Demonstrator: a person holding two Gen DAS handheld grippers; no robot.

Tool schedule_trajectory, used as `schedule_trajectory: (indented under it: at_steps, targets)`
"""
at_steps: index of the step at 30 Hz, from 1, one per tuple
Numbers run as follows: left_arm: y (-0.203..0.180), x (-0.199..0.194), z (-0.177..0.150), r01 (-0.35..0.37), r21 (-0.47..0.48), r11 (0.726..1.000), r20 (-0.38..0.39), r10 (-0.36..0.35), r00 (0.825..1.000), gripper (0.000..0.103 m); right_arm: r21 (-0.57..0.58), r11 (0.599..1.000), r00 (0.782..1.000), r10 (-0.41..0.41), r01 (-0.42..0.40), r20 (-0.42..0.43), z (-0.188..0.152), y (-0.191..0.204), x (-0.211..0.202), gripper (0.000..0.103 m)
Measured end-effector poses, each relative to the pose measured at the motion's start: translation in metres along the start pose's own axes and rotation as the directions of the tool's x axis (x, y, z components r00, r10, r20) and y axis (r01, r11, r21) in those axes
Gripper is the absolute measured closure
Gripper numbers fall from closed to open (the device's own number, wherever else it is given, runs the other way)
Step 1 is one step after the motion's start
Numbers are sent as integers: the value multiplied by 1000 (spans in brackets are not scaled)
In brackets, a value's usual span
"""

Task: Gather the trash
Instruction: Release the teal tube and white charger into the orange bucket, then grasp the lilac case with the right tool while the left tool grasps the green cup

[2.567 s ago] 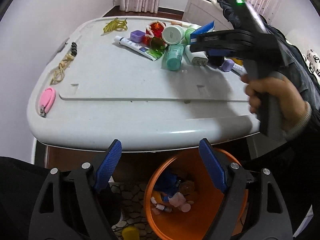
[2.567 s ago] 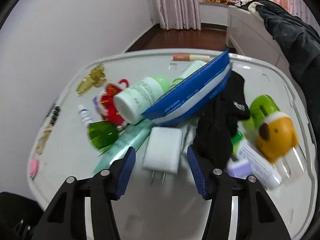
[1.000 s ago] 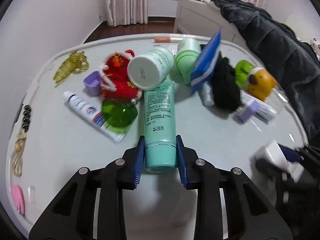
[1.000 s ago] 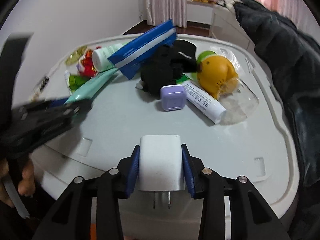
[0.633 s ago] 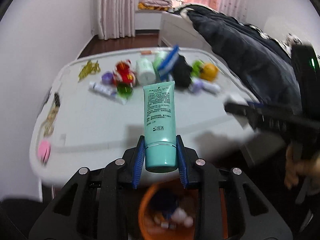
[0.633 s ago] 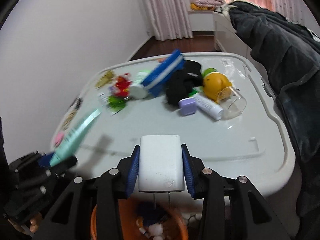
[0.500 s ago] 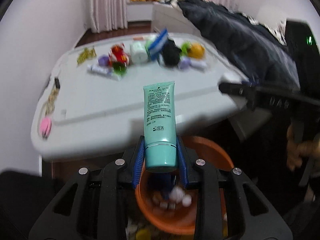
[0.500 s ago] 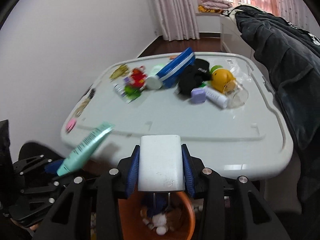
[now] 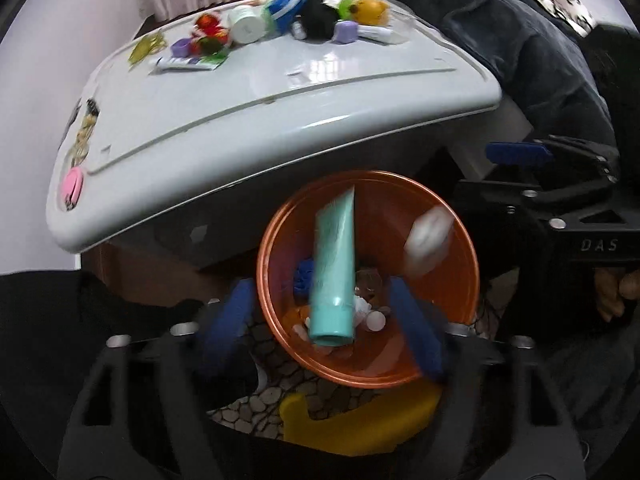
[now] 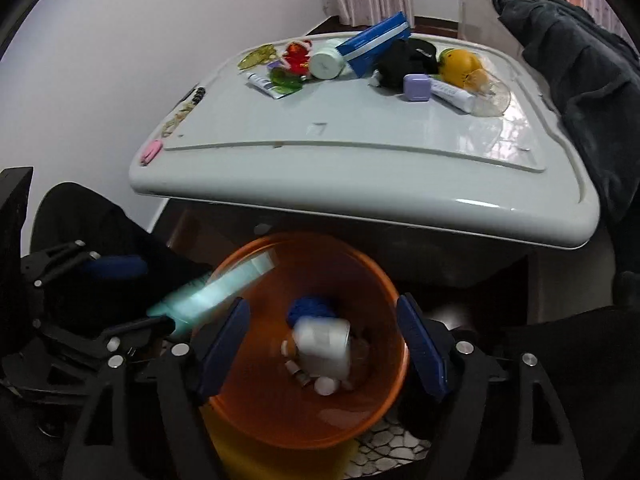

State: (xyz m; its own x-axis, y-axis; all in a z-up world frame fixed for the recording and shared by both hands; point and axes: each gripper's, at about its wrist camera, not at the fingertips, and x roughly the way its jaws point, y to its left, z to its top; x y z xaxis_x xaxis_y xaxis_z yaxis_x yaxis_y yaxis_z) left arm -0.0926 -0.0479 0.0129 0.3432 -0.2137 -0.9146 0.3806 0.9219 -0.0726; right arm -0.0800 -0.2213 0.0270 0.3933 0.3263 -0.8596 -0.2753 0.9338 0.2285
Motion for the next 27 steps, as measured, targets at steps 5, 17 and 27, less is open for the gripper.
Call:
schedule_trajectory:
  at_steps: [5, 17, 27]
  targets:
    - [13, -6, 14, -28, -36, 999, 48, 30, 998, 29, 18, 1000, 998, -18, 17, 68, 27, -14, -9, 35]
    - [62, 19, 95, -52, -283, 958, 140, 95, 986, 29, 194, 974, 982, -143, 118, 124, 167, -85, 78, 37]
    - [77, 37, 104, -42, -322, 946, 139, 91, 986, 29, 140, 957, 955, -271, 254, 121, 190, -83, 119, 71]
